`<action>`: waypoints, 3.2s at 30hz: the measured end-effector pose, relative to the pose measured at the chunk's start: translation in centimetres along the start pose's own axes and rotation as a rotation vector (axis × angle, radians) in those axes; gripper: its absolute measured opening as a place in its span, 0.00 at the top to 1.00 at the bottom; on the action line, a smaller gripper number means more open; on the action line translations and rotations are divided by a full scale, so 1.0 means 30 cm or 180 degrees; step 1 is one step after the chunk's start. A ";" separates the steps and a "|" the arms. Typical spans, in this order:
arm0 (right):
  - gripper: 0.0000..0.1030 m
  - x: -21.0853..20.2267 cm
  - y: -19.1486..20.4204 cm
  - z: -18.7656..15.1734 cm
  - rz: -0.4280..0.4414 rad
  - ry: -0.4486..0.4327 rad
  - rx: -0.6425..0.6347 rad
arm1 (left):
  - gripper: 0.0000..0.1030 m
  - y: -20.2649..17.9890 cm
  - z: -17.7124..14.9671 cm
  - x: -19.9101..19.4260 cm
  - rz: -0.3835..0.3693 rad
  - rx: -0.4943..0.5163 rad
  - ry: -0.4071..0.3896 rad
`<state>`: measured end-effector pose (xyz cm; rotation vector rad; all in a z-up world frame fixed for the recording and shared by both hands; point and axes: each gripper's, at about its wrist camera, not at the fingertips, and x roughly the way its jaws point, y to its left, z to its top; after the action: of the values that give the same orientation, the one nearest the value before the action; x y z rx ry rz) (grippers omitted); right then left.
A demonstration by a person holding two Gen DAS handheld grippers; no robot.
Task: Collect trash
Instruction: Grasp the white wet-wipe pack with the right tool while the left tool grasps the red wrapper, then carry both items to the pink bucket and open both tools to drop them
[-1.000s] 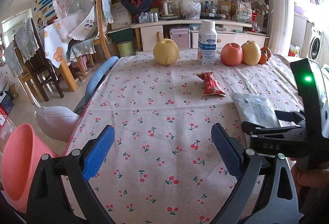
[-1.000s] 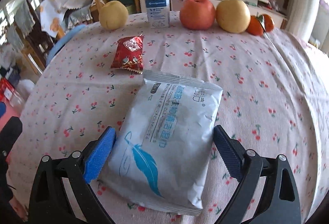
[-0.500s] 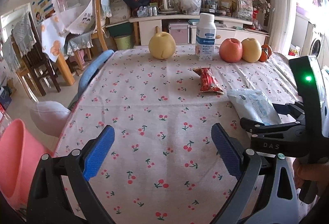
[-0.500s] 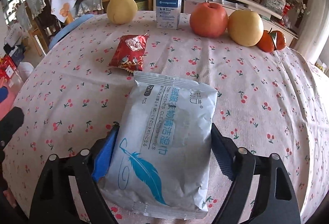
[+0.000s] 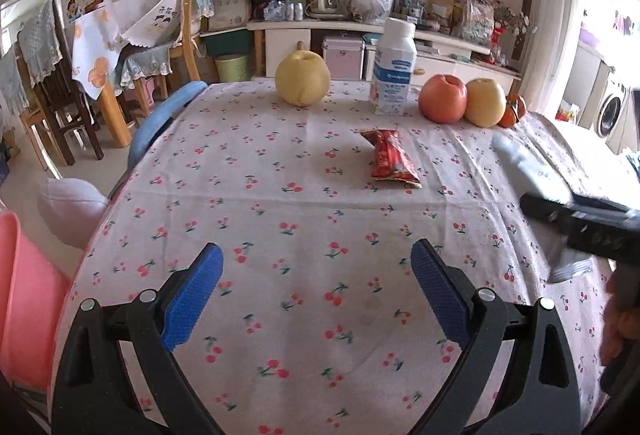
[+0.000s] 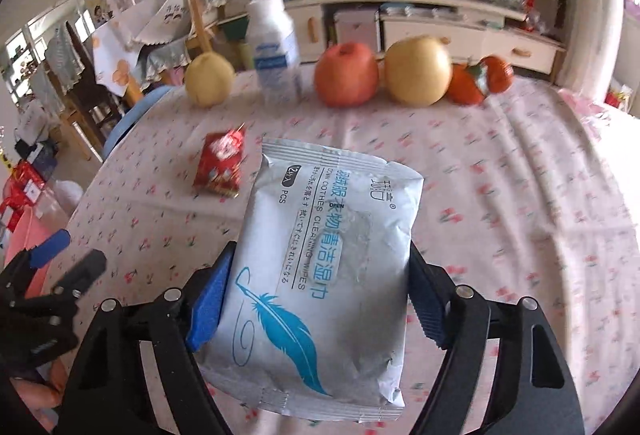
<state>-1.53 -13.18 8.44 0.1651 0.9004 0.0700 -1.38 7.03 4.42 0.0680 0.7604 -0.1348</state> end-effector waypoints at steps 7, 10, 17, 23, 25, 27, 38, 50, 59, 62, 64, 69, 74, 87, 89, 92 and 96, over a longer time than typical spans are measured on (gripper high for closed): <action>0.24 -0.016 -0.098 0.011 0.0168 0.0093 0.0391 | 0.08 -0.165 0.084 0.112 0.0055 0.0253 0.0056; 0.24 -0.031 -0.109 0.018 0.0160 0.0053 0.0396 | 0.08 -0.219 0.146 0.175 0.0063 0.0251 0.0088; 0.24 -0.046 -0.125 0.027 0.0278 0.0041 0.0466 | 0.19 -0.234 0.225 0.335 0.0024 -0.0015 0.0331; 0.24 -0.058 -0.129 0.031 0.0329 0.0034 0.0486 | 0.32 -0.238 0.236 0.429 0.0079 -0.0021 0.0493; 0.24 -0.063 -0.127 0.030 0.0342 0.0028 0.0478 | 0.39 -0.235 0.242 0.439 0.0076 -0.0034 0.0498; 0.24 -0.067 -0.123 0.031 0.0350 0.0023 0.0466 | 0.51 -0.235 0.244 0.439 0.0069 -0.0024 0.0471; 0.24 -0.044 -0.093 0.025 0.0397 0.0104 0.0365 | 0.68 -0.212 0.202 0.388 -0.0148 -0.0090 0.0418; 0.24 -0.026 -0.038 -0.004 0.0571 0.0183 0.0211 | 0.68 -0.094 0.079 0.214 -0.0270 -0.0139 0.0313; 0.24 -0.023 0.028 -0.032 0.0727 0.0239 0.0065 | 0.68 0.008 -0.038 0.058 -0.0239 -0.0148 0.0237; 0.24 -0.015 0.039 -0.045 0.0789 0.0282 0.0072 | 0.68 0.037 -0.068 0.020 -0.0226 -0.0168 0.0211; 0.24 -0.007 0.044 -0.055 0.0837 0.0315 0.0084 | 0.68 0.057 -0.084 -0.006 -0.0227 -0.0194 0.0187; 0.24 -0.005 0.065 -0.069 0.0905 0.0339 0.0068 | 0.68 0.101 -0.111 -0.053 -0.0250 -0.0224 0.0115; 0.24 -0.020 0.111 -0.083 0.1008 0.0306 -0.0012 | 0.68 0.131 -0.121 -0.082 -0.0318 -0.0298 0.0035; 0.24 -0.074 0.255 -0.121 0.1202 0.0280 -0.0137 | 0.68 0.261 -0.118 -0.164 -0.0356 -0.0506 -0.0176; 0.24 -0.078 0.279 -0.124 0.1198 0.0279 -0.0155 | 0.68 0.297 -0.113 -0.181 -0.0345 -0.0575 -0.0222; 0.24 -0.087 0.321 -0.123 0.1221 0.0275 -0.0145 | 0.68 0.341 -0.108 -0.207 -0.0317 -0.0648 -0.0282; 0.24 -0.114 0.406 -0.117 0.1233 0.0202 -0.0225 | 0.68 0.415 -0.103 -0.246 -0.0241 -0.0745 -0.0376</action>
<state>-6.30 -1.24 11.05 0.2712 0.9182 0.4685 -6.95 20.42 7.44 -0.1899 0.6565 -0.1198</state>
